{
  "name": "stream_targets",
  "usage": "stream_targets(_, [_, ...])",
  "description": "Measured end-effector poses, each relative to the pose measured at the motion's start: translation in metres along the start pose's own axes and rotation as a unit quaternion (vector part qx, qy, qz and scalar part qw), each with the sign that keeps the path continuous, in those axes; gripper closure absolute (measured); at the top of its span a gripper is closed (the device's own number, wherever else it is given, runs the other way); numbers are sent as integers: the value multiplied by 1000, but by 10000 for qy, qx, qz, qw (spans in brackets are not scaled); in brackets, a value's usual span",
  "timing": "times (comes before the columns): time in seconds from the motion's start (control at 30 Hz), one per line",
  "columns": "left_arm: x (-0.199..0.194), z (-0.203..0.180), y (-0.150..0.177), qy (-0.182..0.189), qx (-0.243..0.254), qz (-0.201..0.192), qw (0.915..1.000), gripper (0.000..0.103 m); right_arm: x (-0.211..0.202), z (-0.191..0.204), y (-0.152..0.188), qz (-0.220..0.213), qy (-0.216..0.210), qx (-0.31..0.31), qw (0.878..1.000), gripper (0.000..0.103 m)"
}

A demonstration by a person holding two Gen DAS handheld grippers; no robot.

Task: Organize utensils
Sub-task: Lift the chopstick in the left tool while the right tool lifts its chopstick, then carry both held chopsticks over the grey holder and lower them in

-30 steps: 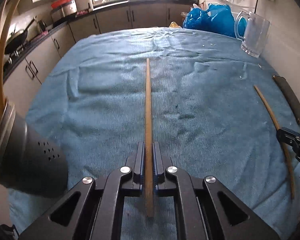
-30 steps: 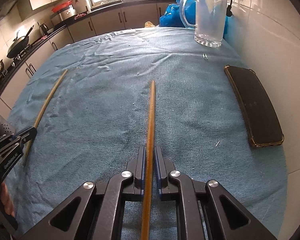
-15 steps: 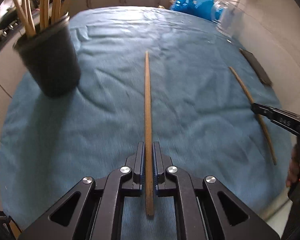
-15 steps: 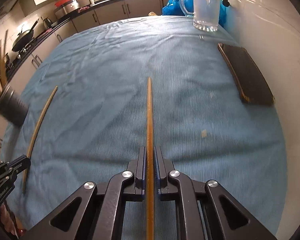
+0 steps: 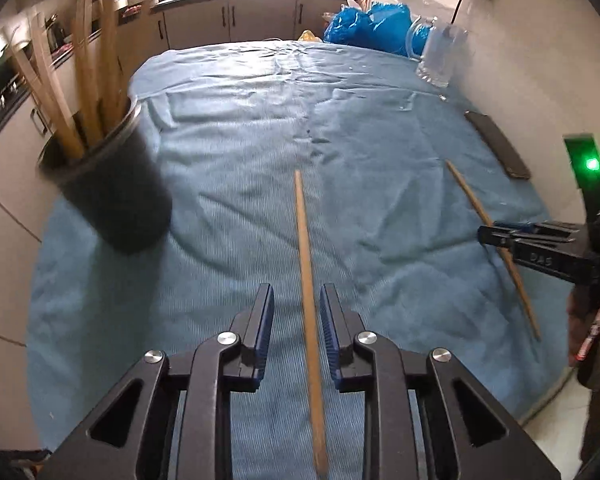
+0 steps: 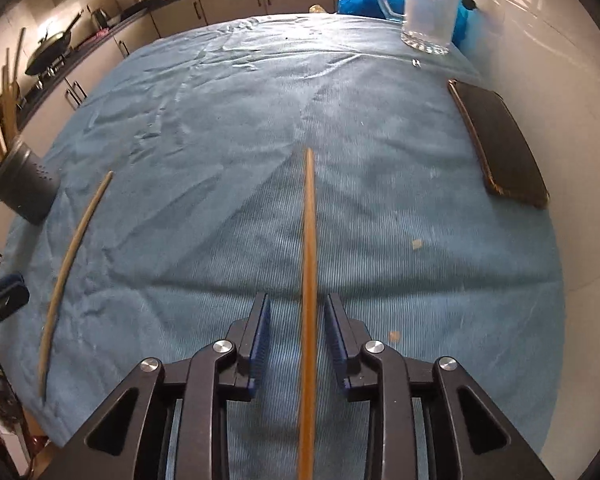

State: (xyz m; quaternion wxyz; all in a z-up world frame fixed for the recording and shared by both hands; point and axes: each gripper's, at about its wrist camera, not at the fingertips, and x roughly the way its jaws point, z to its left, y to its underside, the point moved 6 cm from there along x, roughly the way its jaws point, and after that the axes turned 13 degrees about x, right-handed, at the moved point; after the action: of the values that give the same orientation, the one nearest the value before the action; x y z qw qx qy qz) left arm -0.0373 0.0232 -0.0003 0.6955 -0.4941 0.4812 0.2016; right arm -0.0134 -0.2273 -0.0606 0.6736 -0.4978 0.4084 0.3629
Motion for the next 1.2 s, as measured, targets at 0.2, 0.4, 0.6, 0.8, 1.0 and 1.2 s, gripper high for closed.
stream_targets(0.2, [39,8,-22,27,-87,344,9994,80,14,6,-27,247,258,-148,9993,73])
stream_targets(0.4, [63,15,-35,-4,-177,621,9979,80,24,8,-50,507,331,-186,9980,73])
stream_targets(0.6, [70,16,-46,-53,-188,696,9974,80,31,15,-65,753,427,-358,9956,73])
stream_targets(0.8, [77,15,-56,-46,-169,665,9976,96,35,18,-75,820,428,-457,9947,93])
stream_targets(1.0, [57,17,-51,-78,-250,254,9993,97,21,21,-67,111,77,-470,9988,97])
stream_targets(1.2, [1,18,-46,96,-393,-543,9977,97,-21,23,-41,-737,-513,-115,9959,97])
